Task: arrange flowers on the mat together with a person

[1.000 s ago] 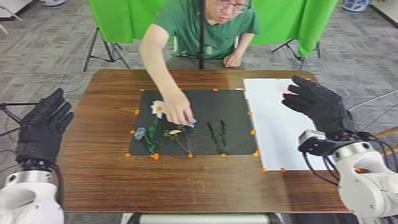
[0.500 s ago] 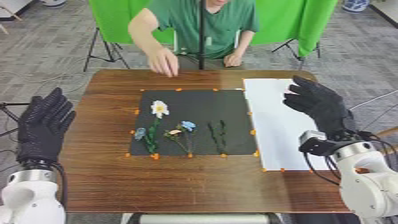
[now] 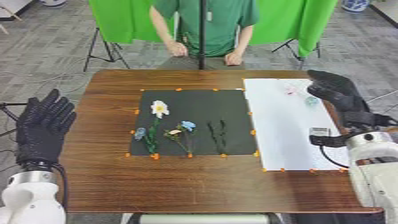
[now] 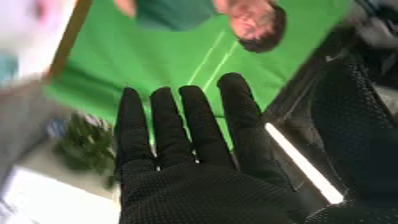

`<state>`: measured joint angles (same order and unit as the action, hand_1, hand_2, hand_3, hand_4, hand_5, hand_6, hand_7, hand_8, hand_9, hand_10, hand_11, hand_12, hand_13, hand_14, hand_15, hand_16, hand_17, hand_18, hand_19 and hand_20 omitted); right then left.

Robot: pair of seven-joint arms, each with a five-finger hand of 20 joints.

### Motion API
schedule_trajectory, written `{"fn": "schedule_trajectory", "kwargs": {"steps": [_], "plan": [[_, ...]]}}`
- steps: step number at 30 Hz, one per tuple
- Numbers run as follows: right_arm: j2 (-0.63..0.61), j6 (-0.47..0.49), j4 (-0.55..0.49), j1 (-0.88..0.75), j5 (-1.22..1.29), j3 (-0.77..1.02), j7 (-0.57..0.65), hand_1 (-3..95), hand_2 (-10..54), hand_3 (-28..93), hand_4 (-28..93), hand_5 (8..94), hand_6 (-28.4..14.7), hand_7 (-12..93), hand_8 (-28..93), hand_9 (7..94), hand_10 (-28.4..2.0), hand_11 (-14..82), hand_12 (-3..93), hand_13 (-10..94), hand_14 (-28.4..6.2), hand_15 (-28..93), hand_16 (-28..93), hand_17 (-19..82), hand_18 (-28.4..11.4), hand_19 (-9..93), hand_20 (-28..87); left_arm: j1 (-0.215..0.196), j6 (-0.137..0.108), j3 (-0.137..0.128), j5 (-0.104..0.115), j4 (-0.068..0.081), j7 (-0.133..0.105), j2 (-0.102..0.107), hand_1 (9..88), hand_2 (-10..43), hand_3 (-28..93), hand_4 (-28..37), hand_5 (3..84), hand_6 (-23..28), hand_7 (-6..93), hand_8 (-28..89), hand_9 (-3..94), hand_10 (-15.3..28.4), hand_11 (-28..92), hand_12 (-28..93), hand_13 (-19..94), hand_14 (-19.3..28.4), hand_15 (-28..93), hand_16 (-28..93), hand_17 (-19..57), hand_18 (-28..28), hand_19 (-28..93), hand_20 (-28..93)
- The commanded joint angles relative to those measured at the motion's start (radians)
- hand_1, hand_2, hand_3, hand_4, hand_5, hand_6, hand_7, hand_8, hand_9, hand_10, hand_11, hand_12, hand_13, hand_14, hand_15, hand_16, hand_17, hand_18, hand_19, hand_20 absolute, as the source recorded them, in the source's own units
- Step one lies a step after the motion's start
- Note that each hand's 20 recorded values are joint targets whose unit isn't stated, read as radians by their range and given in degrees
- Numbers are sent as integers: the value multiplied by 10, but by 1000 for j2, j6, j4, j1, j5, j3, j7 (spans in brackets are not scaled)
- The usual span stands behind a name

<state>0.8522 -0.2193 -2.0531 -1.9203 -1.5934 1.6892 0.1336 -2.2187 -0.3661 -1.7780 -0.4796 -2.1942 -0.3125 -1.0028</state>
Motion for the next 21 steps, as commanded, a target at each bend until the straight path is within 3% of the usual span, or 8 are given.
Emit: {"fn": "schedule_trajectory", "kwargs": {"steps": [1, 6, 9, 12, 15, 21], "plan": [[-104, 21, 118, 169, -381, -96, 58, 274, -19, 770, -218, 395, -32, 134, -88, 353, -152, 30, 169, 244, -109, 31, 231, 85, -144, 313, 98, -33, -18, 6, 29, -7, -12, -14, 248, 204, 607, -283, 361, 86, 100, -85, 257, 143, 171, 65, 172, 117, 219, -69, -59, 124, 312, 88], [-158, 81, 198, 307, -543, -230, 211, 310, -54, 784, -225, 379, -25, 142, -94, 346, -142, 28, 169, 253, -114, 34, 230, 95, -145, 323, 110, -27, -14, 11, 33, -5, -10, -13, 241, 201, 623, -283, 360, 86, 101, -85, 257, 143, 172, 67, 170, 114, 216, -69, -59, 123, 311, 89], [-173, 197, 206, 386, -590, -303, 364, 318, -51, 783, -231, 359, -30, 138, -93, 317, -153, 22, 170, 229, -139, 33, 233, 86, -147, 340, 115, -28, -6, 12, 34, -7, -7, -11, 239, 201, 627, -283, 360, 85, 102, -86, 257, 142, 172, 67, 169, 114, 215, -68, -59, 122, 308, 90], [-185, 181, 266, 476, -588, -394, 405, 321, -46, 780, -233, 337, -45, 120, -82, 290, -177, 11, 174, 189, -160, 45, 234, 62, -152, 369, 108, -31, -1, 12, 36, -7, -5, -14, 230, 200, 639, -283, 362, 85, 104, -86, 263, 143, 174, 67, 174, 116, 217, -67, -59, 123, 309, 91], [-188, 283, 314, 571, -543, -458, 451, 327, -49, 782, -232, 338, -48, 117, -79, 291, -180, 10, 177, 190, -164, 77, 221, 58, -160, 413, 104, -33, -1, 14, 47, -9, -8, -13, 230, 199, 641, -283, 365, 85, 105, -86, 269, 143, 175, 68, 177, 119, 219, -67, -58, 124, 310, 90], [-195, 288, 438, 719, -496, -597, 462, 346, -66, 786, -241, 331, -60, 111, -76, 288, -188, 14, 176, 217, -162, 143, 202, 76, -170, 482, 114, -34, 10, 15, 47, -7, -2, -13, 225, 198, 654, -283, 372, 86, 108, -87, 287, 147, 178, 71, 206, 137, 246, -63, -57, 128, 316, 92]]}}
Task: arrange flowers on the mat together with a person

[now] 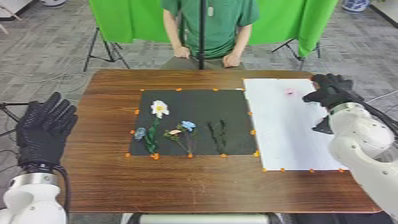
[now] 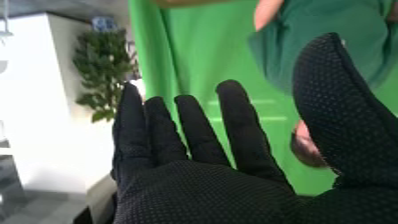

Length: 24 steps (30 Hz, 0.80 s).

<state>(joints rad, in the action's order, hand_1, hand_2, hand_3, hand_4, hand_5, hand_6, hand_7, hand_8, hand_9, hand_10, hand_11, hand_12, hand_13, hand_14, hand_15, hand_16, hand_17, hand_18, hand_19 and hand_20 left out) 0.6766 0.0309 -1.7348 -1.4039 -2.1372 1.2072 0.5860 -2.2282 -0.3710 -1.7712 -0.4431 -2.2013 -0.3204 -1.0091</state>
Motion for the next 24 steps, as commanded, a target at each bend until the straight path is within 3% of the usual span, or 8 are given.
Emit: {"fn": "schedule_trajectory", "kwargs": {"steps": [1, 4, 10, 24], "plan": [[-16, 47, 139, 218, 55, -129, 9, 352, -71, 786, -243, 334, -60, 113, -77, 291, -186, 19, 176, 226, -160, 155, 202, 82, -171, 493, 118, -24, 16, 9, 17, 0, 8, -7, 224, 198, 655, -283, 373, 86, 109, -87, 290, 147, 179, 71, 210, 138, 252, -64, -57, 128, 317, 91], [-20, 44, 193, 272, 50, -203, 33, 365, -83, 791, -250, 343, -57, 124, -81, 306, -182, 36, 173, 248, -154, 195, 201, 94, -174, 521, 128, -21, 30, 9, 14, 3, 16, -5, 213, 188, 690, -283, 387, 89, 110, -87, 303, 152, 183, 75, 223, 144, 267, -67, -56, 130, 321, 92], [-15, 48, 261, 328, 51, -291, 70, 383, -94, 810, -266, 373, -51, 149, -99, 343, -179, 71, 164, 258, -153, 241, 168, 103, -175, 548, 129, -17, 27, 14, 14, 7, 22, -2, 221, 181, 701, -283, 394, 89, 111, -87, 319, 153, 188, 78, 234, 147, 274, -71, -56, 132, 324, 93], [14, 82, 323, 348, 82, -372, 50, 420, -95, 814, -282, 390, -40, 178, -110, 389, -160, 127, 178, 309, -138, 349, 167, 140, -175, 612, 156, -16, 31, 32, 17, 12, 34, 4, 223, 177, 713, -283, 398, 89, 113, -87, 324, 154, 191, 81, 240, 147, 280, -75, -55, 133, 327, 92]]}}
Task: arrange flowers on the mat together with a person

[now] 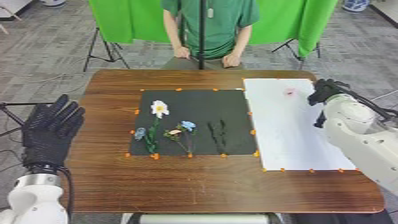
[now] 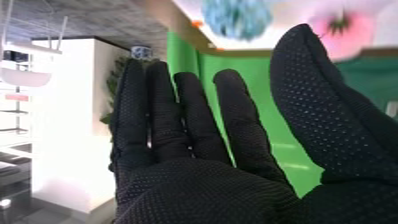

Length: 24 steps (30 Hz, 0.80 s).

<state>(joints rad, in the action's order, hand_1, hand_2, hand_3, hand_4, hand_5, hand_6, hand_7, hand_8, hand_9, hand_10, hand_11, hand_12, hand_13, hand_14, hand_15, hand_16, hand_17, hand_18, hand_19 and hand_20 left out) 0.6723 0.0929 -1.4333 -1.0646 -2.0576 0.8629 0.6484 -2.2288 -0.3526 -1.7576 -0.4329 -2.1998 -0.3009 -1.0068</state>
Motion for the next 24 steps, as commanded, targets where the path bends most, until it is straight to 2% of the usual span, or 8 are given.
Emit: {"fn": "schedule_trajectory", "kwargs": {"steps": [1, 6, 8, 9, 11, 13, 16, 24], "plan": [[19, 9, 18, 6, 2, -29, -12, 423, -95, 812, -282, 390, -38, 184, -112, 395, -157, 131, 178, 316, -135, 354, 166, 142, -176, 616, 159, -13, 14, 20, 7, 12, 13, 1, 224, 177, 711, -283, 398, 89, 113, -87, 324, 154, 191, 81, 241, 148, 281, -75, -56, 133, 327, 92], [20, -58, 9, 1, -21, -52, -10, 434, -95, 804, -283, 408, -28, 214, -131, 433, -149, 167, 185, 355, -127, 404, 171, 157, -177, 634, 170, -10, 8, 25, 14, 15, 20, 0, 224, 177, 713, -283, 401, 90, 114, -86, 327, 155, 193, 81, 243, 148, 284, -76, -55, 134, 328, 91], [21, -87, 12, 2, -31, -66, 6, 445, -95, 794, -283, 437, -20, 227, -137, 486, -138, 213, 199, 407, -113, 452, 185, 175, -177, 653, 182, -12, 5, 31, 82, 11, 2, 1, 226, 177, 712, -283, 404, 90, 116, -87, 329, 155, 193, 82, 243, 148, 284, -77, -55, 134, 329, 91], [21, -100, 15, 2, -36, -73, 10, 451, -95, 794, -282, 454, -16, 239, -141, 518, -130, 255, 211, 440, -108, 497, 200, 185, -177, 664, 191, -14, 8, 30, 88, 12, 3, -2, 226, 177, 713, -283, 405, 91, 116, -87, 331, 157, 195, 82, 243, 149, 285, -77, -56, 134, 329, 92], [20, -121, 16, -5, -40, -78, 21, 469, -95, 786, -282, 487, -7, 267, -148, 556, -116, 322, 229, 475, -103, 538, 207, 199, -179, 676, 205, -14, -2, 33, 78, 13, 6, -1, 227, 177, 712, -283, 406, 91, 115, -88, 332, 158, 196, 82, 245, 151, 288, -76, -56, 135, 331, 92], [22, -131, 17, -6, -40, -84, 32, 498, -95, 745, -282, 516, 2, 303, -168, 604, -100, 278, 323, 496, -89, 523, 280, 208, -180, 676, 226, -16, 1, 30, 87, 12, 3, -1, 226, 177, 714, -283, 408, 92, 116, -88, 333, 157, 196, 83, 245, 151, 290, -77, -56, 135, 332, 92], [20, -179, 11, -12, -42, -93, 46, 539, -95, 701, -282, 543, 5, 383, -63, 671, -88, 208, 434, 534, -69, 493, 363, 226, -182, 680, 248, -16, 1, 29, 86, 12, 5, -1, 227, 177, 714, -283, 411, 93, 116, -88, 335, 158, 197, 83, 246, 151, 291, -77, -56, 135, 333, 92], [0, -256, -76, -43, -99, -61, 25, 564, -75, 689, -282, 580, 12, 508, -15, 717, -89, 217, 469, 577, -57, 471, 405, 241, -181, 678, 258, -14, 6, 30, 84, 13, 9, 0, 226, 177, 715, -283, 412, 93, 116, -88, 337, 158, 198, 82, 247, 152, 296, -78, -58, 137, 338, 92]]}}
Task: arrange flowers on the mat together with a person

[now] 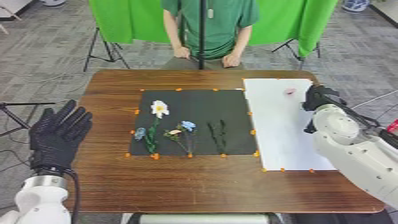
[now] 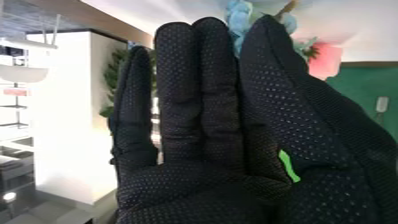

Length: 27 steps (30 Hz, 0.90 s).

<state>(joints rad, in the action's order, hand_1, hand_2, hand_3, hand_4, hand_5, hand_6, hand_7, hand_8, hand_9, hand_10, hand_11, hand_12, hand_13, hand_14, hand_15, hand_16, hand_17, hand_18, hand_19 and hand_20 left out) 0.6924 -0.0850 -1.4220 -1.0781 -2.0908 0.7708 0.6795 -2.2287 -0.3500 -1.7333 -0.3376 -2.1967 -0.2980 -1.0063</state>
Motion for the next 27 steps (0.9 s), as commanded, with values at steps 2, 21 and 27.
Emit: {"fn": "schedule_trajectory", "kwargs": {"steps": [2, 21, 27], "plan": [[-27, -101, -131, -27, -87, 33, -25, 564, -74, 692, -283, 582, 11, 507, -15, 721, -90, 212, 473, 578, -57, 468, 408, 242, -182, 678, 258, -17, 2, 3, -11, 9, 4, -2, 226, 177, 715, -283, 412, 93, 115, -88, 337, 158, 197, 81, 246, 152, 296, -79, -58, 137, 339, 92], [7, -106, -341, 251, -34, -322, -281, 556, -68, 702, -283, 585, 8, 485, -12, 723, -90, 184, 477, 571, -58, 455, 412, 236, -179, 668, 254, -11, -8, 9, 7, 7, -1, 1, 226, 177, 718, -283, 415, 93, 117, -88, 340, 158, 200, 81, 248, 154, 303, -80, -58, 137, 342, 91], [11, -70, -310, 319, -47, -452, -323, 557, -70, 703, -283, 580, 10, 488, -13, 720, -88, 182, 478, 569, -54, 446, 414, 234, -178, 667, 253, -22, -7, -1, 5, 4, -3, 3, 226, 179, 717, -283, 416, 93, 117, -89, 341, 159, 202, 80, 250, 153, 306, -81, -58, 136, 343, 91]]}}
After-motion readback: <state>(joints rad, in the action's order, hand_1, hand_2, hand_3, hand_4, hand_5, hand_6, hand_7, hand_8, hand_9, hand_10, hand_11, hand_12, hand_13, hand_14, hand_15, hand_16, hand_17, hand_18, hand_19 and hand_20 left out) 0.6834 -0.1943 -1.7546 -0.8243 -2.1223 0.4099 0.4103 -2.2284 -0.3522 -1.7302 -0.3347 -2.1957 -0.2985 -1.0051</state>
